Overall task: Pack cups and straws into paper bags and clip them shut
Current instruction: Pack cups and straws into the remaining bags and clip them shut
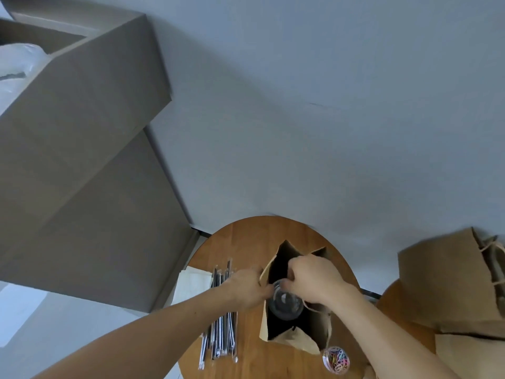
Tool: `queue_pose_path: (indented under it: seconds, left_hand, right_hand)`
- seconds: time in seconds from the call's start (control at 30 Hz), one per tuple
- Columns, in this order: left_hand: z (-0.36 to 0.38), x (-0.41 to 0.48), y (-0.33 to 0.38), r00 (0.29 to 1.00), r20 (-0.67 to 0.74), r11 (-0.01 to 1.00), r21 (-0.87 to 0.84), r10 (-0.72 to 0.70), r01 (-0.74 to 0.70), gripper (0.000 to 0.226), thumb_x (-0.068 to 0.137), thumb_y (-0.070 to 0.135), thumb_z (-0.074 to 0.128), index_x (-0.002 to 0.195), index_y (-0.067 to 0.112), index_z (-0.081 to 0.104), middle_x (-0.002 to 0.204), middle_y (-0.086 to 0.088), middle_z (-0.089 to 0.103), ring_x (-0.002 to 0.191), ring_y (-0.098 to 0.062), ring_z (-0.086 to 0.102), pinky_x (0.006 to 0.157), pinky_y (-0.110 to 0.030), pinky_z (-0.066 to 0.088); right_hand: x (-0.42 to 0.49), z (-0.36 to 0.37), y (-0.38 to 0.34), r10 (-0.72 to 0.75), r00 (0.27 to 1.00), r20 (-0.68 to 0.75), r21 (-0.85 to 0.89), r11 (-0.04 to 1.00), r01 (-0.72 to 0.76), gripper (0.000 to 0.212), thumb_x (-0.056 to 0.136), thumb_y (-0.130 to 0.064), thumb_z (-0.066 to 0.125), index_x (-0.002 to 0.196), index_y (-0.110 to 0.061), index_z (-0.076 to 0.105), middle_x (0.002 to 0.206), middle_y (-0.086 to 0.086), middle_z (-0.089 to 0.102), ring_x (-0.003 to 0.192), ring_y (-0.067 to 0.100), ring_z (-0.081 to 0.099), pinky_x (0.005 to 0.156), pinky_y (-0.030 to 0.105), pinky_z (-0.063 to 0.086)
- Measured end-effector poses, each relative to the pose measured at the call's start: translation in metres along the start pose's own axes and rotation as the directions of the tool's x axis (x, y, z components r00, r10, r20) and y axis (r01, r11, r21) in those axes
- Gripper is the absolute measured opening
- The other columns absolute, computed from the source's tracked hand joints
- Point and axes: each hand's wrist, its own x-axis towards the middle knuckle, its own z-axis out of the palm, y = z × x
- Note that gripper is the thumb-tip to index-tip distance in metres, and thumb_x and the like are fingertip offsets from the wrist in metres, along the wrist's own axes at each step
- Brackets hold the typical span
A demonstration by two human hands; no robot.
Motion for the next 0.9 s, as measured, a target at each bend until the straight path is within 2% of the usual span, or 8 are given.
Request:
queue_pose_path:
  seconds: [0.1, 0.23, 0.33, 0.47, 0.6, 0.7, 0.77, 0.9]
  left_hand:
    - [-0.015, -0.005, 0.001, 0.996, 0.071, 0.999, 0.029, 0.044, -0.046, 0.07, 0.082, 0.049, 0.068, 0.14, 0.022, 0.039, 0.114, 0.002, 0.063, 0.095, -0.013, 0.061, 0.075, -0.023, 0.049]
    - [-0.044, -0.009, -0.003, 0.991, 0.117, 0.989, 0.128, 0.062, -0.077, 0.086, 0.083, 0.036, 0.073, 0.153, 0.023, 0.024, 0.143, -0.005, 0.05, 0.12, -0.022, 0.054, 0.09, -0.027, 0.046]
    - [-0.07, -0.006, -0.01, 0.997, 0.013, 0.967, 0.241, 0.078, -0.079, 0.072, 0.088, 0.031, 0.065, 0.15, 0.017, 0.032, 0.141, -0.006, 0.053, 0.122, -0.024, 0.055, 0.098, -0.035, 0.048]
    - [-0.102, 0.005, -0.036, 0.981, -0.171, 0.98, 0.192, 0.091, -0.057, 0.04, 0.094, 0.024, 0.053, 0.132, 0.01, 0.055, 0.126, -0.006, 0.063, 0.114, -0.024, 0.059, 0.095, -0.034, 0.048]
    - [-0.117, 0.01, -0.083, 0.966, -0.26, 0.994, 0.107, -0.007, 0.036, 0.029, 0.095, 0.023, 0.046, 0.119, 0.016, 0.061, 0.119, -0.001, 0.065, 0.101, -0.02, 0.062, 0.081, -0.032, 0.051]
    - [-0.113, 0.014, -0.122, 0.969, -0.232, 0.994, 0.032, -0.091, 0.101, 0.029, 0.095, 0.022, 0.046, 0.118, 0.015, 0.063, 0.116, -0.004, 0.067, 0.101, -0.023, 0.064, 0.084, -0.038, 0.054]
    - [-0.106, 0.018, -0.146, 0.961, -0.233, 0.989, -0.001, -0.147, 0.151, 0.028, 0.097, 0.025, 0.045, 0.112, 0.012, 0.065, 0.113, -0.009, 0.069, 0.101, -0.027, 0.065, 0.087, -0.041, 0.055]
    - [-0.091, 0.03, -0.181, 0.948, -0.219, 0.972, -0.061, -0.233, 0.225, 0.032, 0.098, 0.032, 0.044, 0.122, 0.018, 0.06, 0.118, 0.0, 0.065, 0.105, -0.021, 0.062, 0.088, -0.034, 0.053]
  right_hand:
    - [-0.02, -0.045, 0.009, -0.013, 0.998, -0.068, 0.134, 0.991, 0.022, 0.027, 0.088, -0.055, 0.055, 0.075, -0.032, 0.058, 0.071, -0.01, 0.064, 0.065, 0.005, 0.059, 0.054, 0.027, 0.045]
    - [-0.024, -0.062, 0.01, 0.01, 0.994, -0.108, 0.255, 0.967, 0.018, 0.01, 0.093, -0.041, 0.057, 0.098, -0.034, 0.06, 0.099, -0.015, 0.063, 0.086, 0.005, 0.059, 0.069, 0.022, 0.044]
    - [-0.013, -0.06, -0.007, 0.057, 0.976, -0.211, 0.341, 0.94, 0.018, 0.024, 0.096, -0.03, 0.054, 0.117, -0.025, 0.064, 0.114, -0.009, 0.065, 0.1, 0.01, 0.059, 0.083, 0.022, 0.044]
    - [0.012, -0.052, -0.057, 0.124, 0.937, -0.325, 0.533, 0.843, 0.073, 0.025, 0.099, -0.028, 0.05, 0.118, -0.024, 0.065, 0.108, -0.011, 0.063, 0.089, 0.005, 0.057, 0.073, 0.017, 0.041]
    - [0.05, -0.01, -0.116, 0.127, 0.979, -0.161, 0.6, 0.8, -0.005, 0.015, 0.096, -0.028, 0.049, 0.092, -0.023, 0.063, 0.085, -0.009, 0.065, 0.068, 0.003, 0.057, 0.057, 0.022, 0.043]
    - [0.076, 0.05, -0.146, 0.155, 0.987, 0.053, 0.69, 0.708, -0.148, 0.035, 0.091, -0.016, 0.051, 0.056, -0.012, 0.045, 0.061, 0.009, 0.053, 0.049, 0.017, 0.043, 0.054, 0.029, 0.035]
    - [0.09, 0.095, -0.157, 0.201, 0.964, 0.173, 0.683, 0.681, -0.265, 0.044, 0.091, -0.02, 0.055, 0.053, -0.017, 0.033, 0.054, 0.003, 0.043, 0.043, 0.014, 0.035, 0.051, 0.027, 0.031]
    - [0.108, 0.169, -0.168, 0.287, 0.918, 0.272, 0.573, 0.718, -0.394, 0.051, 0.092, -0.035, 0.06, 0.052, -0.019, 0.033, 0.041, -0.007, 0.028, 0.032, 0.009, 0.026, 0.042, 0.022, 0.027]
